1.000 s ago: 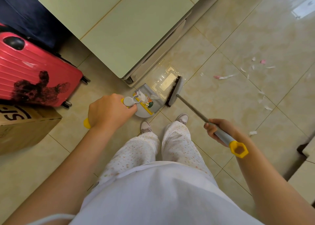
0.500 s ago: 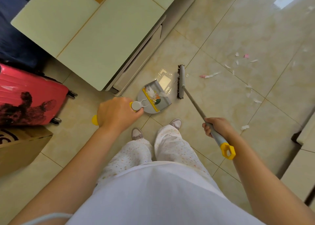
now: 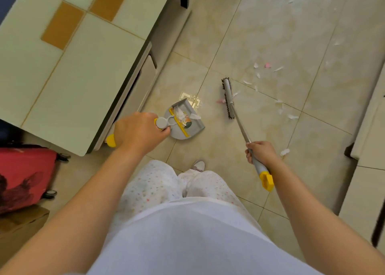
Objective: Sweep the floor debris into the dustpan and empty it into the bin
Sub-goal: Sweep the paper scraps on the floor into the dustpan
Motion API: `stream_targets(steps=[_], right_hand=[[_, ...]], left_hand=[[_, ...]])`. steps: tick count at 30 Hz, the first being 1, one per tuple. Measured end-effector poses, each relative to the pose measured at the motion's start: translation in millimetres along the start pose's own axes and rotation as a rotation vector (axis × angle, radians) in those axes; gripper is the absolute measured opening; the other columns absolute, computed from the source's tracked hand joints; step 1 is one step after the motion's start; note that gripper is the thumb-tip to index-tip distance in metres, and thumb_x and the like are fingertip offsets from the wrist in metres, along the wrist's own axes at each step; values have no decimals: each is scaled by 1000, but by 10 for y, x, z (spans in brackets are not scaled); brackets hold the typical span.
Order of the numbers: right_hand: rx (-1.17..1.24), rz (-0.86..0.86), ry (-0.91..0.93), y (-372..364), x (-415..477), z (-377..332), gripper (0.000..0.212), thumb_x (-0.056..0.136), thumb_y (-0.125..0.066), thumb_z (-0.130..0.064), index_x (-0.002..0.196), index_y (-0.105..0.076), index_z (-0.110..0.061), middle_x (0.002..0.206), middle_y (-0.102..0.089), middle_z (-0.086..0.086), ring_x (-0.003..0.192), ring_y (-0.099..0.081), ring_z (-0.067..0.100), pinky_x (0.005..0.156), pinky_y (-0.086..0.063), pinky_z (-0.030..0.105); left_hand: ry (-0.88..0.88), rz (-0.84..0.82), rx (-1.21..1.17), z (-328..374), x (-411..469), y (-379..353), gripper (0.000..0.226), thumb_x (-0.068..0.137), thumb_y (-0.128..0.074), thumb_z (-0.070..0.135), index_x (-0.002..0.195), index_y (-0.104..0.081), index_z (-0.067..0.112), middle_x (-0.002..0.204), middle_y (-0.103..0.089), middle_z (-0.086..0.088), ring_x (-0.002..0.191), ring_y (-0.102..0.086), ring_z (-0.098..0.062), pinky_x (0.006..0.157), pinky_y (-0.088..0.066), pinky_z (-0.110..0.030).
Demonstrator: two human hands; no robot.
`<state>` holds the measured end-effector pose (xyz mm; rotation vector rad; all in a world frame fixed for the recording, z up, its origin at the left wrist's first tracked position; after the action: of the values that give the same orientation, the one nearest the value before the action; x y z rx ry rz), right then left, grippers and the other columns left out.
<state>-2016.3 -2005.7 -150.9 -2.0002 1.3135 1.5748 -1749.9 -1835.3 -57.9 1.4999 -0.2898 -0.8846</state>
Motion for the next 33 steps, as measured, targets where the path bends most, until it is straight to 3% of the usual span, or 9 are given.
stream_targets(steps=[7,19,28,33], right_hand=[[120,45,-62,-9,273,-268,21,95,-47,-1,74,-46,-2,66,-44,13,50,-39,20,33,-36,16],[250,120,-107,-443,295,-738,8,94,-48,-2,90,-49,4,66,-45,13,50,-39,20,33,-37,15],[54,167,-68,-384,631,-840,18,93,-49,-4,75,-51,-2,62,-48,13,50,-43,20,41,-40,24],[9,160,-63,-159,876,-959,13,92,-49,-3,81,-50,1,63,-48,14,51,-43,23,48,-40,29]], left_hand=[[-62,1,67,209,632,187,43,77,-58,56,60,-62,16,53,-54,1,53,-53,-25,48,-33,-23],[-191,-84,88,254,1390,497,43,83,-53,57,62,-58,19,56,-49,4,55,-49,-21,47,-29,-22],[-272,-87,166,428,1658,652,46,84,-50,59,58,-49,21,51,-42,5,53,-47,-19,44,-22,-19],[-242,-81,176,547,1619,593,46,85,-52,58,63,-60,19,55,-51,5,49,-47,-18,43,-20,-19]])
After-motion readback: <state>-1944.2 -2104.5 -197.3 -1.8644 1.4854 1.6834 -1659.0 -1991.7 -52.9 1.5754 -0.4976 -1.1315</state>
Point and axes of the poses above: each hand's wrist, its own x-axis towards the middle knuckle, its own y-axis out of the back of the hand, z = x × y, the point moved 2 cm from there along x, towards the middle knuckle
